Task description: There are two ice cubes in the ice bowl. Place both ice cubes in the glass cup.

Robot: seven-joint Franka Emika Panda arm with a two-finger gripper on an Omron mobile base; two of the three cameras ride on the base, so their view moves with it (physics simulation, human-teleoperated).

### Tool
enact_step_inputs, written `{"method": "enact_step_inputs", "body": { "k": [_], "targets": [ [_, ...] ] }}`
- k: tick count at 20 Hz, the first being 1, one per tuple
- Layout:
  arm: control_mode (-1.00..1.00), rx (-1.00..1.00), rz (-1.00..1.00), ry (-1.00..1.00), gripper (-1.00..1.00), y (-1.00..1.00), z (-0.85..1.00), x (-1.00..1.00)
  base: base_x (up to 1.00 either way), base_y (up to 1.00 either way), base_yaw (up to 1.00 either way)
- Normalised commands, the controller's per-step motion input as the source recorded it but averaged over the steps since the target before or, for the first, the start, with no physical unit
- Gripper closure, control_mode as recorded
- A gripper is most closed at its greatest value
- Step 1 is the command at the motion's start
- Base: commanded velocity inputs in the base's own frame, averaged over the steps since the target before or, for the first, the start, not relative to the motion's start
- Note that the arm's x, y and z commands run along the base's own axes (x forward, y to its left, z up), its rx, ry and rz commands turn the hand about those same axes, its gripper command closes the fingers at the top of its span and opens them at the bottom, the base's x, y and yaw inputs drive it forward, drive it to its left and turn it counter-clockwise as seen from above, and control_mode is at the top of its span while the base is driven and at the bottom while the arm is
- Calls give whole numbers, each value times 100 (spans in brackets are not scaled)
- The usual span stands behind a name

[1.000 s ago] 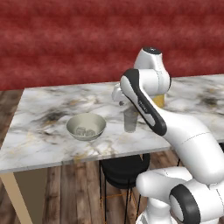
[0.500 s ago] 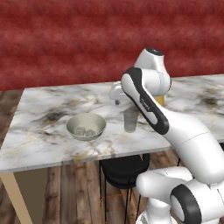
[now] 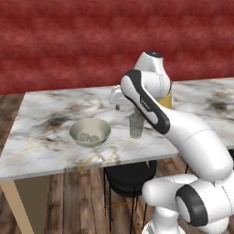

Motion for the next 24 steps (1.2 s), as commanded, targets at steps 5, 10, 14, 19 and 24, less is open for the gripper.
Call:
{"method": "enact_step_inputs", "body": {
  "k": [5,10,14,19,24],
  "targets": [
    [-100,-1,0,22,-100,28,-15,26,0,0,0],
    [-100,-3,0,18,-100,64,-28,29,0,0,0],
    [-100,-8,0,3,-100,59,-29,18,0,0,0],
    [-100,-12,0,0,-100,49,-26,11,0,0,0],
    [-100,-9,0,0,-100,26,-41,19,0,0,0]
  ]
}}
